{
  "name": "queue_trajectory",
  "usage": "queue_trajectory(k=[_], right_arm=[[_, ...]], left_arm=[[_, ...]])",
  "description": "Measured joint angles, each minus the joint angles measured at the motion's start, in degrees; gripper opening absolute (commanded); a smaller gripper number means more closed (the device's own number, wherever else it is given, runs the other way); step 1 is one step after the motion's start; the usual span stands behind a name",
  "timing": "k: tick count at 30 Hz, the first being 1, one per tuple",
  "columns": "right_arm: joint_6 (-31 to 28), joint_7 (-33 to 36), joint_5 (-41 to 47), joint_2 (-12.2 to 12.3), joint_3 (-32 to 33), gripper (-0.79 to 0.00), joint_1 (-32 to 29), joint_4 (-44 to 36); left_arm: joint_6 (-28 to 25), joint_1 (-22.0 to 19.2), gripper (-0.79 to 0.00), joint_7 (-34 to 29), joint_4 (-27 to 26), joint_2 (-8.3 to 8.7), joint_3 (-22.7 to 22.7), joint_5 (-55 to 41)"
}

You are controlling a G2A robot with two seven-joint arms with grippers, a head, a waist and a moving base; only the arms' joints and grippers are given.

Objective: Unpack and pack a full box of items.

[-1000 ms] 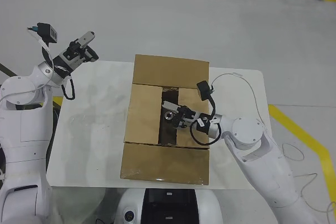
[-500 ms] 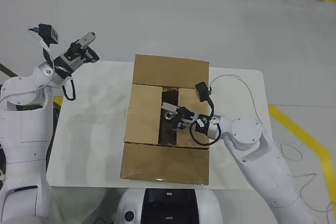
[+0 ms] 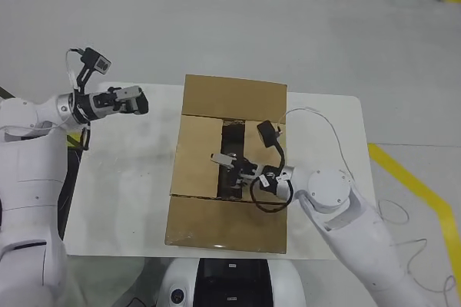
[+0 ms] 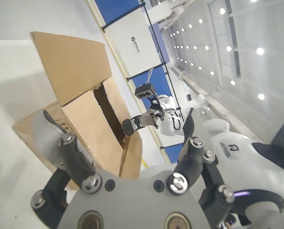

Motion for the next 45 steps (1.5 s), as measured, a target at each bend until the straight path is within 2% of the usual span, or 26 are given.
queue_trajectory(k=[7, 12, 18, 29, 37, 45], right_arm=[[-0.44, -5.51, -1.07, 0.35, 1.09, 0.000, -4.62, -3.68], [0.12, -5.83, -1.27, 0.51, 0.96, 0.000, -6.16, -3.51], [-0.41, -4.07, -0.98, -0.05, -1.68, 0.000, -3.11, 0.64], [-1.38, -2.15, 2.31, -1.78, -6.47, 0.000, 3.28, 9.30], [-6.50, -0.21, 7.25, -2.17, -5.87, 0.000, 3.37, 11.24], [-10.93, 2.07, 9.95, -1.60, -3.07, 0.000, 1.01, 7.98]], left_arm=[[1.20, -0.45, 0.000, -1.02, -1.22, 1.18, 0.95, -0.20], [1.71, 0.81, 0.000, -1.51, -2.64, 2.18, 0.98, -2.38], [1.68, 1.35, 0.000, -1.48, -1.64, 3.37, 1.16, -5.12], [0.82, 0.35, 0.000, -0.63, 0.86, 4.01, 2.00, -7.84], [0.51, -0.32, 0.000, 3.02, 2.12, 4.02, 2.39, -9.09], [-0.15, -0.07, 0.000, 7.49, 1.49, 4.28, 2.07, -7.62]])
